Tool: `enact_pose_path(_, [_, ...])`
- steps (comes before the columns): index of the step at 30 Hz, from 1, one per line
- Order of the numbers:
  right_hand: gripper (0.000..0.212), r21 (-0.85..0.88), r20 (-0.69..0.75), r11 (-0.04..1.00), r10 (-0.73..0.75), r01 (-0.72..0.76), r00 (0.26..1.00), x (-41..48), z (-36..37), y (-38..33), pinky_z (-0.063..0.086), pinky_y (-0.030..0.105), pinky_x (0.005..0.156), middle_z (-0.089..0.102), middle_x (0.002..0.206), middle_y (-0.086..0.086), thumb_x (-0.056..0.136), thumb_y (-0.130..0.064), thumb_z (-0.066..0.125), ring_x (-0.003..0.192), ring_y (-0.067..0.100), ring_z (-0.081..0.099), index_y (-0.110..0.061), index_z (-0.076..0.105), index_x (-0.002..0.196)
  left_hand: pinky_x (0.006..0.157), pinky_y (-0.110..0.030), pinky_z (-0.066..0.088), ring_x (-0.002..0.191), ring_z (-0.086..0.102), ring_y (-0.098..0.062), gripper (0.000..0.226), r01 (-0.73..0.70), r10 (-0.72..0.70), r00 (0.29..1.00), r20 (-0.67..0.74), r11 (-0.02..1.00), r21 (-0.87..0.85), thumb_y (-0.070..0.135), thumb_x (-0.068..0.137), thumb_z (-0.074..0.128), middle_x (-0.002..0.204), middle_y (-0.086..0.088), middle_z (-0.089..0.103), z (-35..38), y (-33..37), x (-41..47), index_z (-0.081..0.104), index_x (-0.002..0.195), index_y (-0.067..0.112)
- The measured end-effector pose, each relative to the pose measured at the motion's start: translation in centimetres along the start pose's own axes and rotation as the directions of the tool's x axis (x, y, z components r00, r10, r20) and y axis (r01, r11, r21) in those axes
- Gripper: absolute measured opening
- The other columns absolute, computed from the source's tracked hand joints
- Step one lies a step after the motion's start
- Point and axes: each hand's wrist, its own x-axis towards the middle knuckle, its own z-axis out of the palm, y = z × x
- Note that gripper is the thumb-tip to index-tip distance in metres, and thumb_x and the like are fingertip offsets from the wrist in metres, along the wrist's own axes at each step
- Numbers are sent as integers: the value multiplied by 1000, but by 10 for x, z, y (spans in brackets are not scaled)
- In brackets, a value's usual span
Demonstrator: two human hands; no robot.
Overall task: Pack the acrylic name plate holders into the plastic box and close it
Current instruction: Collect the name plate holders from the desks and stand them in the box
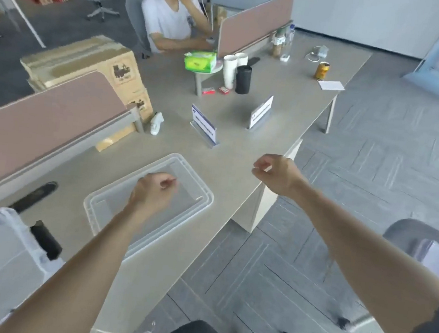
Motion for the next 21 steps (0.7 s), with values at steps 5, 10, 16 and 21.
enact_pose_path(5, [20, -54, -16, 996, 71, -71, 997, 33, -40, 55, 39, 23, 74, 65, 100, -3, 91, -29, 63, 86, 14, 57, -15, 69, 105, 74, -26, 46, 94, 64, -11, 18, -68, 61, 985, 161, 997, 38, 37, 87, 59, 90, 11, 71, 44, 49, 60, 72, 92, 26])
enact_pose_path(10, [20, -86, -18, 981, 175, -175, 984, 89, -55, 86, 41, 25, 73, 66, 101, -4, 90, -32, 63, 90, 16, 59, -19, 69, 104, 80, -27, 47, 93, 63, -11, 19, -81, 91, 977, 193, 995, -57, 37, 88, 60, 94, 10, 71, 95, 84, 132, 72, 95, 25])
enact_pose_path(16, [22, -203, 35, 956, 224, -212, 974, 196, -74, 76, 39, 21, 62, 65, 105, -3, 92, -33, 61, 87, 15, 57, -19, 69, 108, 78, -27, 49, 92, 65, -10, 18, 10, 65, 969, 238, 953, -302, 35, 88, 59, 93, 10, 71, 152, 104, 233, 72, 97, 26])
enact_pose_path(21, [25, -286, 79, 933, 250, -219, 965, 268, -95, 83, 36, 13, 56, 67, 111, -4, 93, -36, 60, 89, 11, 58, -21, 68, 111, 81, -41, 57, 86, 71, -16, 16, 175, -31, 957, 290, 855, -488, 48, 72, 59, 82, 9, 74, 186, 110, 306, 71, 80, 40])
